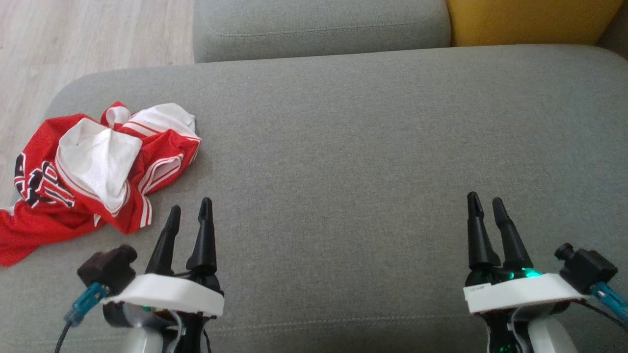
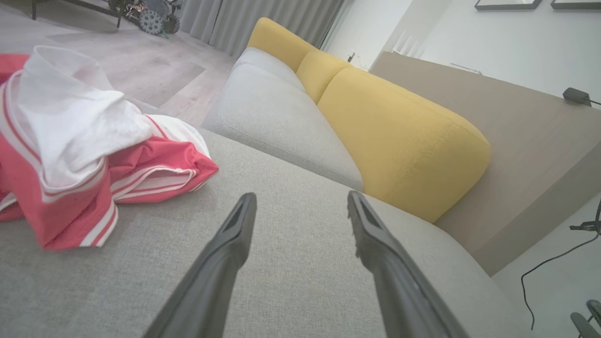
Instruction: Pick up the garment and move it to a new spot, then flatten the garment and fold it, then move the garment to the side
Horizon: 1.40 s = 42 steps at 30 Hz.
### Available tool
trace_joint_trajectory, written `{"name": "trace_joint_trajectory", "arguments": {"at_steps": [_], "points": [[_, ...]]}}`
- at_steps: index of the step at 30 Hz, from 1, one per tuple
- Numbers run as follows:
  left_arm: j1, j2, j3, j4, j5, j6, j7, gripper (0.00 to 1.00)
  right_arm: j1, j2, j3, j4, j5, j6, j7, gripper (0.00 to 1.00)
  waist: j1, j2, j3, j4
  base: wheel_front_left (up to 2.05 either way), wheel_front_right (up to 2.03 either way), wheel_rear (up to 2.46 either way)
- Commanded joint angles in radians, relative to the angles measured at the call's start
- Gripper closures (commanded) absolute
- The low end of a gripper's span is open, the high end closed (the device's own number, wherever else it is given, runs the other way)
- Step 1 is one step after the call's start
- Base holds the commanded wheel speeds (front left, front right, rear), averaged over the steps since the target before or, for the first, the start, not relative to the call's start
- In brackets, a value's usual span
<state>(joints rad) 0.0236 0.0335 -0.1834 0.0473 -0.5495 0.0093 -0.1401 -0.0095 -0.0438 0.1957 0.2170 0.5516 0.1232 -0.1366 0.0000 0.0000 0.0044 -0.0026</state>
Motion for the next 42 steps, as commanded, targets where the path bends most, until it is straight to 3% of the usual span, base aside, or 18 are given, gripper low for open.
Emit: {"name": "trace_joint_trajectory", "arguments": {"at_steps": [1,18,42], "points": [[-0.053,0.012,0.014,-0.047,0.033,0.005,-0.014,0.0,-0.056,-0.008,0.028,-0.044,-0.037,0.005,-0.017,0.0,0.0,0.0,0.001,0.0,0.0,0.0,0.0],[-0.056,0.014,-0.03,-0.106,0.242,0.025,-0.064,0.0,-0.062,-0.007,0.084,-0.077,-0.244,0.006,-0.067,0.0,0.0,0.0,0.012,0.002,0.0,0.0,0.0],[-0.056,0.017,-0.073,-0.149,0.465,0.036,-0.122,0.0,-0.068,-0.007,0.141,-0.103,-0.438,0.008,-0.125,0.0,0.0,0.0,0.017,-0.004,0.0,0.0,0.0]]}}
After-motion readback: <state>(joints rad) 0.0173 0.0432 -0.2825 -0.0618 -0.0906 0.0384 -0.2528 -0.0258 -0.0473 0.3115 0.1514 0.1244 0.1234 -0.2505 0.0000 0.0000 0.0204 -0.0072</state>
